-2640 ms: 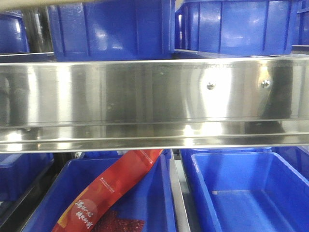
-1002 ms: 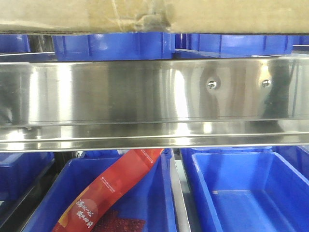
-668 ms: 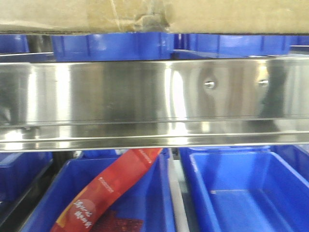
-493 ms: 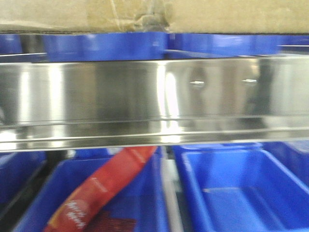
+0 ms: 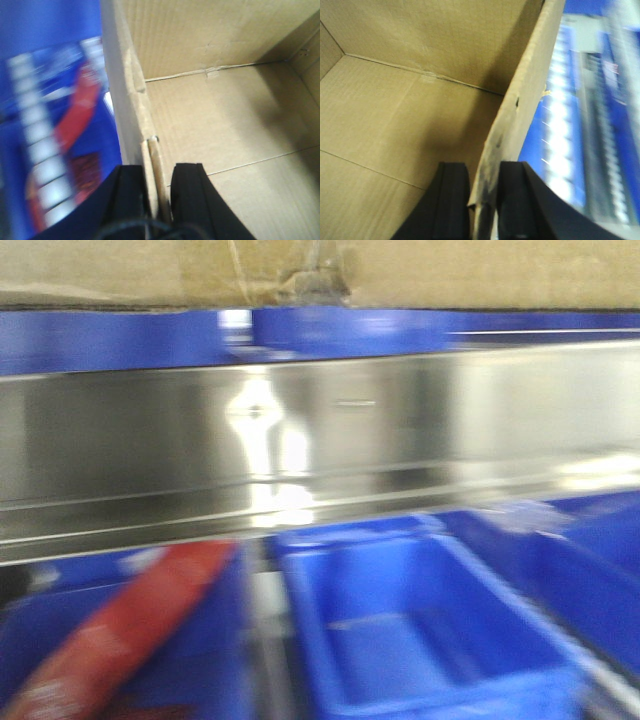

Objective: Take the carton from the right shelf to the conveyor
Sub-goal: 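Hold the carton with both grippers while the base drives to the conveyor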

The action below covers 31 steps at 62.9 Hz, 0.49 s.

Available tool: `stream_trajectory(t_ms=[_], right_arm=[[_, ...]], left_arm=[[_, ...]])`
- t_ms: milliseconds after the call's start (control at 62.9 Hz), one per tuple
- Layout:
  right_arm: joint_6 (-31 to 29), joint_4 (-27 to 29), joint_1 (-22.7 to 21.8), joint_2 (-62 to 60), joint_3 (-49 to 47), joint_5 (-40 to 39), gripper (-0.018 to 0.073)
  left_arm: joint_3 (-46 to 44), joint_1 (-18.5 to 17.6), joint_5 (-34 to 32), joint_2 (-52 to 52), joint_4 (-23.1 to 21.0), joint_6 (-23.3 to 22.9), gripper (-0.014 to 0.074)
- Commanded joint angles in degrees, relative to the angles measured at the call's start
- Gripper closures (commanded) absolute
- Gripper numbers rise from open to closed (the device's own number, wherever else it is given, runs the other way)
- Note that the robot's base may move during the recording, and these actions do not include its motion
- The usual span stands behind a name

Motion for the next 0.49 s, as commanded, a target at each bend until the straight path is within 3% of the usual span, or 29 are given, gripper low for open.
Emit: stream_trajectory(t_ms=[0, 477], right_arm=[[-1.72, 0.75, 0.06, -0.77, -0.28, -1.56, 0.0626], [-1.72, 0.75, 0.06, -0.77, -0.28, -1.78, 0.0626]], left_arm=[[-0.35, -0.4, -2.16, -0.49, 0.11, 0.7, 0.0603], [-0.35, -0.4, -2.16, -0.49, 0.48, 0.7, 0.0603]])
